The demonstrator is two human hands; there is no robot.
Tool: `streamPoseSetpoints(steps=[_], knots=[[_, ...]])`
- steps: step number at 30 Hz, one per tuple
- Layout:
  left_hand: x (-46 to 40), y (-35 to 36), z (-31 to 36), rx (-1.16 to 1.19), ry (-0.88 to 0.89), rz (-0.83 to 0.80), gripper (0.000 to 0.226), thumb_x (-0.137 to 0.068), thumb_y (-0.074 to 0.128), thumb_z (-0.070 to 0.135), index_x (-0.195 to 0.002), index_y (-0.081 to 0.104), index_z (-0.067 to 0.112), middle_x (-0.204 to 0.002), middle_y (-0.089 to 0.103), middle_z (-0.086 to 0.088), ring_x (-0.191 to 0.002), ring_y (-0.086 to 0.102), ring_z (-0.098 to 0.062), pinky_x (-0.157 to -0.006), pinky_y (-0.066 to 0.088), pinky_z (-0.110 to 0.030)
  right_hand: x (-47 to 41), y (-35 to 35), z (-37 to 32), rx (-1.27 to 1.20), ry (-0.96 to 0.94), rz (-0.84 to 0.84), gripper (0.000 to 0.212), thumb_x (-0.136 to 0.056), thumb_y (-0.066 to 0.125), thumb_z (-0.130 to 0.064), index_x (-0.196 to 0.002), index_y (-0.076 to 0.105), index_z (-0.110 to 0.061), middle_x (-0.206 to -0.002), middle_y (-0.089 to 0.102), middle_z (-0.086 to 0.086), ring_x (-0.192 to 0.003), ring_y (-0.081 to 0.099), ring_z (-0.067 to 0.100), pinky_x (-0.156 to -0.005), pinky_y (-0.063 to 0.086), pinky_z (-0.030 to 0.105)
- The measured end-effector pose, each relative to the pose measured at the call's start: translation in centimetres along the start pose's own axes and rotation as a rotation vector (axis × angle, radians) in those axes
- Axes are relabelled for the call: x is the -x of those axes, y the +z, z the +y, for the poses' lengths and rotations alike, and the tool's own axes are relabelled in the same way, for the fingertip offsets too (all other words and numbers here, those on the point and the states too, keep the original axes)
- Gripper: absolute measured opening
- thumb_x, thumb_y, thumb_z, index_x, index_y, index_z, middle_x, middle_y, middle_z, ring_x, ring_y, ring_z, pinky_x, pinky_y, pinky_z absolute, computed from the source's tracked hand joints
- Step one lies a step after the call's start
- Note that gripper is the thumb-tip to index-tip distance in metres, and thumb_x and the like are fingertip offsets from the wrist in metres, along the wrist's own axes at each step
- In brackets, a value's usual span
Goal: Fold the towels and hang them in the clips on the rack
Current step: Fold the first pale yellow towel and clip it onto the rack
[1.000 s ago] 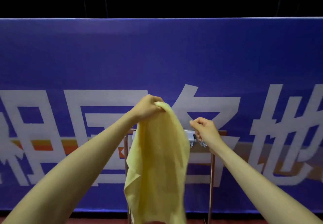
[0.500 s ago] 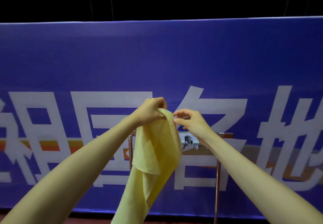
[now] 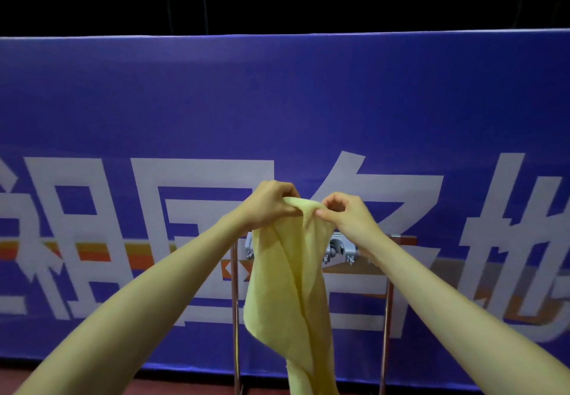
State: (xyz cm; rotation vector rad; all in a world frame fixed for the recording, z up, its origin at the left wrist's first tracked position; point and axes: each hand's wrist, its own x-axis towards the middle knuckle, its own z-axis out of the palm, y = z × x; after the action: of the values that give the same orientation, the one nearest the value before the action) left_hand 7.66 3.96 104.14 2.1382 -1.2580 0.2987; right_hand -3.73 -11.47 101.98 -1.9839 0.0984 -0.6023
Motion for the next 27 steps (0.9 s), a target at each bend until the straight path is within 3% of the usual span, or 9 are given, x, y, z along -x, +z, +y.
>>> streamPoseSetpoints(steps=[4, 12, 15, 18, 20, 23, 27], knots=[[0.8, 1.4, -1.8, 0.002, -0.071, -0.073, 0.029, -0.083, 0.069, 0.036, -0.081, 0.067, 0.007, -0.072, 0.062, -0.007, -0.066, 0.057, -0.023, -0.06, 0.046, -0.037, -0.4, -1.2, -0.1, -0.018, -0.016, 0.176, 0.012, -0.087, 0.06, -0.005, -0.079, 0.056, -0.014, -0.066, 0.052, -0.005, -0.06, 0.046, 0.007, -0.056, 0.036, 0.02], [4.7, 4.9, -6.6, 0.237, -0.358, -0.14, 0.041, -0.089, 0.056, 0.048, -0.088, 0.069, 0.008, -0.085, 0.066, -0.014, -0.076, 0.064, -0.021, -0.074, 0.056, -0.04, -0.1, -2.4, 1.8, 0.056, -0.028, 0.378, 0.006, -0.089, 0.056, -0.009, -0.083, 0.054, -0.011, -0.072, 0.052, 0.0, -0.063, 0.043, 0.012, -0.055, 0.035, 0.027], [5.3, 4.1, -7.4, 0.28, -0.395, -0.191, 0.031, -0.092, 0.052, 0.043, -0.099, 0.068, 0.017, -0.096, 0.068, -0.004, -0.088, 0.065, -0.018, -0.081, 0.056, -0.033, -0.2, -3.4, 2.7, 0.074, -0.005, 0.431, 0.008, -0.089, 0.058, -0.013, -0.082, 0.055, -0.012, -0.071, 0.053, -0.002, -0.064, 0.045, 0.013, -0.054, 0.035, 0.026], [5.2, 3.3, -7.6, 0.205, -0.438, -0.199, 0.036, -0.096, 0.047, 0.042, -0.102, 0.066, 0.013, -0.089, 0.065, 0.0, -0.081, 0.061, -0.013, -0.073, 0.049, -0.022, -0.2, -4.0, 3.5, 0.111, 0.031, 0.423, 0.006, -0.089, 0.06, -0.014, -0.085, 0.057, -0.01, -0.073, 0.054, -0.001, -0.066, 0.047, 0.012, -0.052, 0.035, 0.023], [5.0, 2.8, -7.6, 0.099, -0.429, -0.21, 0.033, -0.097, 0.047, 0.039, -0.102, 0.066, 0.014, -0.088, 0.063, 0.001, -0.081, 0.059, -0.013, -0.076, 0.048, -0.024, -0.2, -4.2, 4.1, 0.133, 0.043, 0.417, 0.006, -0.088, 0.063, -0.016, -0.087, 0.061, -0.01, -0.077, 0.058, 0.0, -0.07, 0.05, 0.012, -0.054, 0.037, 0.023], [4.9, 2.2, -7.4, 0.077, -0.382, -0.209, 0.014, -0.097, 0.049, 0.031, -0.108, 0.053, 0.023, -0.098, 0.061, -0.003, -0.089, 0.059, -0.016, -0.076, 0.051, -0.027, -0.4, -4.3, 4.7, 0.146, 0.068, 0.395, 0.007, -0.088, 0.065, -0.018, -0.089, 0.064, -0.011, -0.081, 0.061, 0.002, -0.073, 0.054, 0.012, -0.055, 0.038, 0.022], [4.6, 1.0, -5.9, 0.372, -0.38, -0.268, 0.03, -0.096, 0.052, 0.019, -0.117, 0.031, 0.023, -0.088, 0.055, -0.013, -0.073, 0.056, -0.02, -0.063, 0.052, -0.027, -0.9, -4.8, 4.9, 0.146, 0.093, 0.415, 0.01, -0.086, 0.066, -0.019, -0.087, 0.066, -0.009, -0.079, 0.063, 0.004, -0.075, 0.056, 0.017, -0.055, 0.039, 0.023]])
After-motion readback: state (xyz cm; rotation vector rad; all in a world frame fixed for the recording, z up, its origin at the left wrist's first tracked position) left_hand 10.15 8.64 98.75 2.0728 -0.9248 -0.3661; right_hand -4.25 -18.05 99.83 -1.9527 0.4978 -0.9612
